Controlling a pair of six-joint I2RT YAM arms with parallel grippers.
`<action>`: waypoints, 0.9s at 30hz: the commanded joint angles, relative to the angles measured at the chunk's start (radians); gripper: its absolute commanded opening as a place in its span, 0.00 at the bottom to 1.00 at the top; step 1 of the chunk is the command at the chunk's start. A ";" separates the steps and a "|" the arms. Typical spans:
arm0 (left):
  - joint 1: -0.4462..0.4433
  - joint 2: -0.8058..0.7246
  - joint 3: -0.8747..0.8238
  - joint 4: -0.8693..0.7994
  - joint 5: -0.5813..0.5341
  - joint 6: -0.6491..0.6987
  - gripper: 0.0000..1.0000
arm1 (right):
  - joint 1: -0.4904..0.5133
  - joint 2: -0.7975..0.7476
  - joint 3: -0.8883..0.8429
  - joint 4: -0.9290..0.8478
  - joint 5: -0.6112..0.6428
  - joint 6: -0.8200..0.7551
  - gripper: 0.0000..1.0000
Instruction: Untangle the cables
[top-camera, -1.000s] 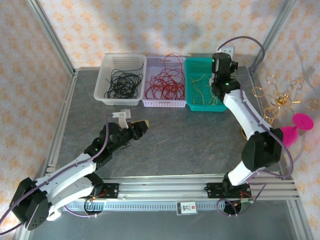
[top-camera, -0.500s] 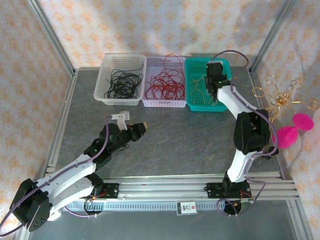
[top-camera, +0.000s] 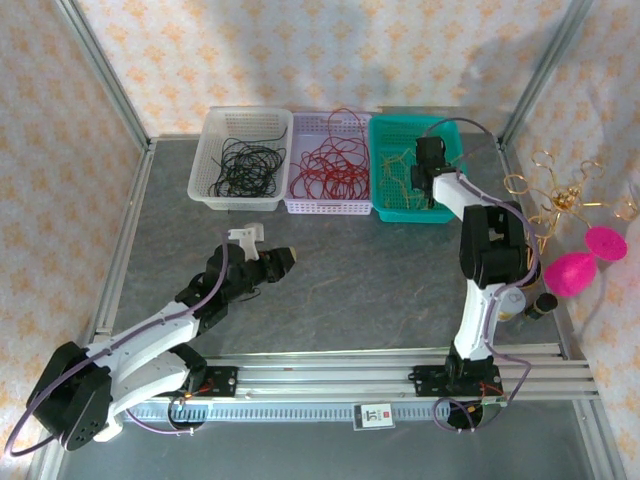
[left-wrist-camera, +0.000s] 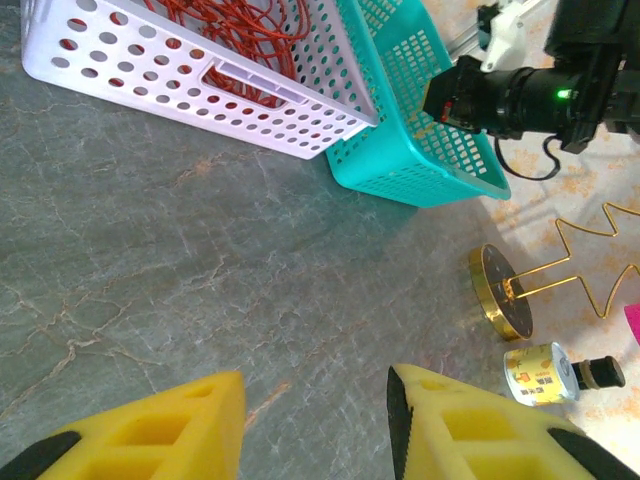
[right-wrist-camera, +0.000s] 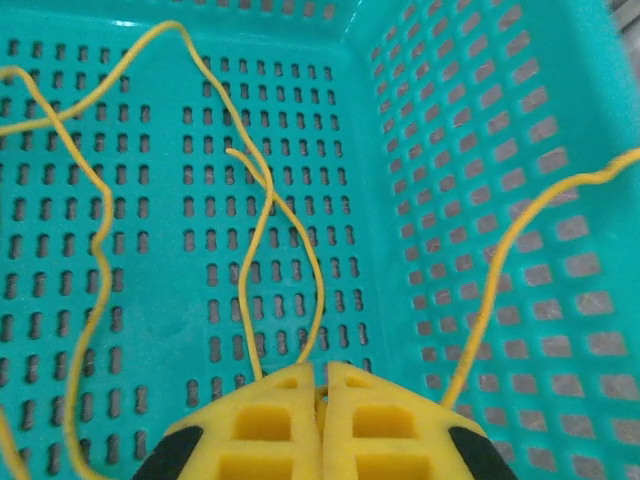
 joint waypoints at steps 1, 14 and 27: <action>0.008 0.005 -0.003 0.050 0.017 -0.005 0.41 | 0.001 0.038 0.048 0.021 -0.023 -0.023 0.06; 0.009 0.000 -0.006 0.060 0.016 -0.022 0.45 | -0.001 -0.116 0.085 -0.061 0.014 0.045 0.44; 0.010 -0.068 -0.051 0.049 -0.015 -0.025 0.50 | -0.078 -0.076 0.152 -0.090 -0.018 0.230 0.51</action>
